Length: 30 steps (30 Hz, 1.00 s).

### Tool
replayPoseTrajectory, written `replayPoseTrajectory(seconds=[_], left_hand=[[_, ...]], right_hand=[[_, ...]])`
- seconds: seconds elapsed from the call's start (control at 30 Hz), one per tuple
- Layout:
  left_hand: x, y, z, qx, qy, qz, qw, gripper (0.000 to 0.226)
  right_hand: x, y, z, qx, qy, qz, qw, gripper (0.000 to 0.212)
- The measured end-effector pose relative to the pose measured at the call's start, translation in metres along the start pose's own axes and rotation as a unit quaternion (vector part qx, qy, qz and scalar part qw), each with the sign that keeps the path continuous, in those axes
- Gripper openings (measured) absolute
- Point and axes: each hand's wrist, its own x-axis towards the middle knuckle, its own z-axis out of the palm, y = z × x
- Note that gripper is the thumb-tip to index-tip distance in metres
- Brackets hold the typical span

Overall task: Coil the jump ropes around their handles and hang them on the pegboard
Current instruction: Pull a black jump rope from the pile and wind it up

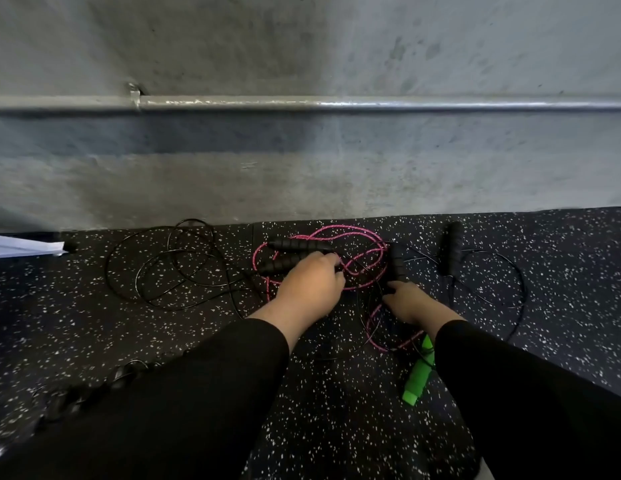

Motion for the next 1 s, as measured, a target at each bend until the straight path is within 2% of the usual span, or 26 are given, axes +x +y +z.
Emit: replayPoseTrajectory(seconds=[0.1,0.3,0.43,0.53,0.6,0.67,0.73,0.8,0.87,0.9,0.93,0.97,1.0], left_hand=[[0.004,0.006,0.002,-0.011,0.0,0.003,1.0,0.037],[-0.001,0.024,-0.011,-0.016,0.022,0.024,0.999,0.036],[-0.021,0.04,-0.034,0.018,0.061,0.084,0.994,0.048],[-0.04,0.056,-0.058,0.117,0.114,0.128,0.978,0.065],[-0.055,0.069,-0.077,0.171,0.129,0.14,0.967,0.072],[-0.072,0.087,-0.096,0.187,0.122,0.129,0.966,0.064],[-0.091,0.104,-0.117,0.131,0.119,0.102,0.979,0.04],[-0.113,0.122,-0.139,0.023,0.152,0.075,0.985,0.026],[-0.142,0.139,-0.162,-0.083,0.204,0.036,0.975,0.024],[-0.16,0.148,-0.172,-0.109,0.224,0.023,0.968,0.025],[-0.178,0.155,-0.179,-0.104,0.239,0.024,0.965,0.025],[-0.197,0.16,-0.183,-0.084,0.244,0.038,0.965,0.025],[-0.217,0.163,-0.184,-0.069,0.236,0.058,0.968,0.026]], right_hand=[[0.007,0.007,0.0,0.065,0.057,0.022,0.996,0.043],[-0.012,0.011,-0.02,0.154,0.251,-0.007,0.956,0.021],[-0.055,-0.013,-0.062,0.157,0.244,-0.082,0.953,0.036],[-0.106,-0.034,-0.106,0.08,0.199,-0.196,0.957,0.019],[-0.147,-0.048,-0.136,0.052,0.184,-0.26,0.946,0.018],[-0.192,-0.06,-0.163,0.04,0.208,-0.317,0.925,0.021],[-0.232,-0.069,-0.181,0.022,0.244,-0.358,0.901,0.026],[-0.266,-0.074,-0.193,0.012,0.374,-0.37,0.85,0.029],[-0.298,-0.076,-0.199,0.13,0.516,-0.309,0.788,0.031],[-0.318,-0.079,-0.201,0.229,0.514,-0.271,0.781,0.038],[-0.338,-0.084,-0.2,0.333,0.44,-0.253,0.794,0.047],[-0.355,-0.091,-0.195,0.416,0.331,-0.262,0.805,0.053],[-0.369,-0.096,-0.187,0.455,0.239,-0.278,0.812,0.054]])
